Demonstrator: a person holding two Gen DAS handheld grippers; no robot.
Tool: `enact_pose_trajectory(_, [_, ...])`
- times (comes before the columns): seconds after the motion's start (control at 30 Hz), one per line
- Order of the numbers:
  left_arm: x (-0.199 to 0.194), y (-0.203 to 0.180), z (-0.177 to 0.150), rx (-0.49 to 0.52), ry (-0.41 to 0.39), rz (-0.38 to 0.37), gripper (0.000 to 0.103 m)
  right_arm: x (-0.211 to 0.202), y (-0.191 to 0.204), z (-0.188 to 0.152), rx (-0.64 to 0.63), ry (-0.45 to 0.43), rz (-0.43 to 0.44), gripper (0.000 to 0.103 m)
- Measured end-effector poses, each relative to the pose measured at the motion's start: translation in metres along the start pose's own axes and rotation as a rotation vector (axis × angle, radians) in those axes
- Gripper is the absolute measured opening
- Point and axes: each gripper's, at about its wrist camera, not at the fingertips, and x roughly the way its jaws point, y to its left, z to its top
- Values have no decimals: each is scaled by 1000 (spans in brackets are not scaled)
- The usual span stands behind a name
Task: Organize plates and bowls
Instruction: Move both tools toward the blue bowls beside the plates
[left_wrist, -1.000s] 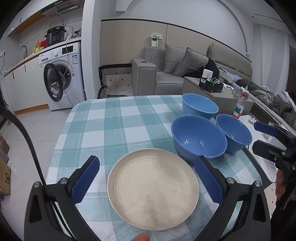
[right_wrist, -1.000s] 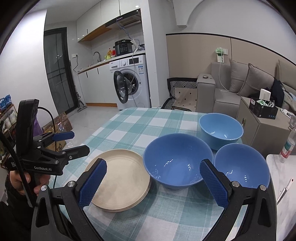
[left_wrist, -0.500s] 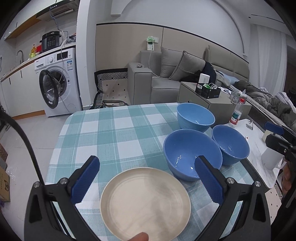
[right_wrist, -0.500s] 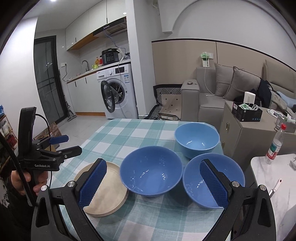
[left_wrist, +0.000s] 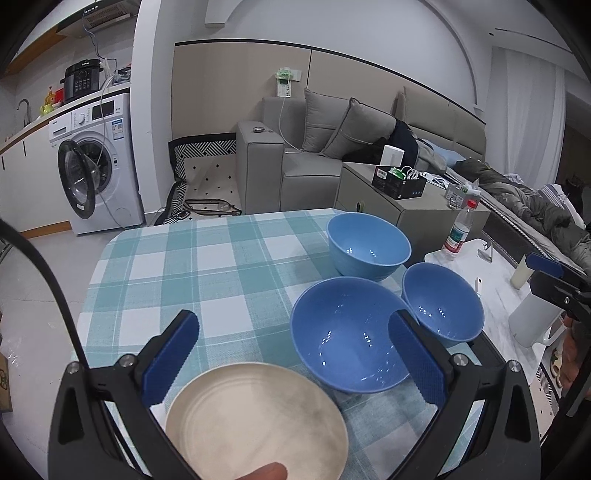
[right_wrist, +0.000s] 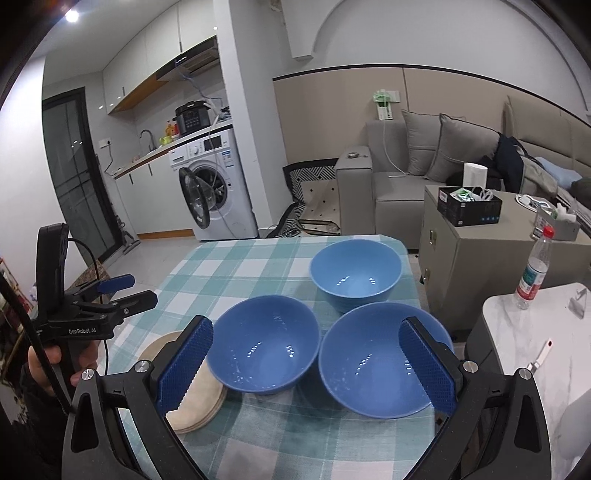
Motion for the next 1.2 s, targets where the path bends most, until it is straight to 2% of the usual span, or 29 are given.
enact_pose_trajectory(0.2, [10,-12,16,14,0,-16,103,-4,-23,12,49,3,-10,102])
enact_pose_trajectory(0.5, [33,-20,36,8,15,-17,103,-4,-32,27,54,-7,-13,102])
enact_pose_trajectory(1.2, [98,-32,72,18,73,1,103,47,-62,59,75,51,-81,102])
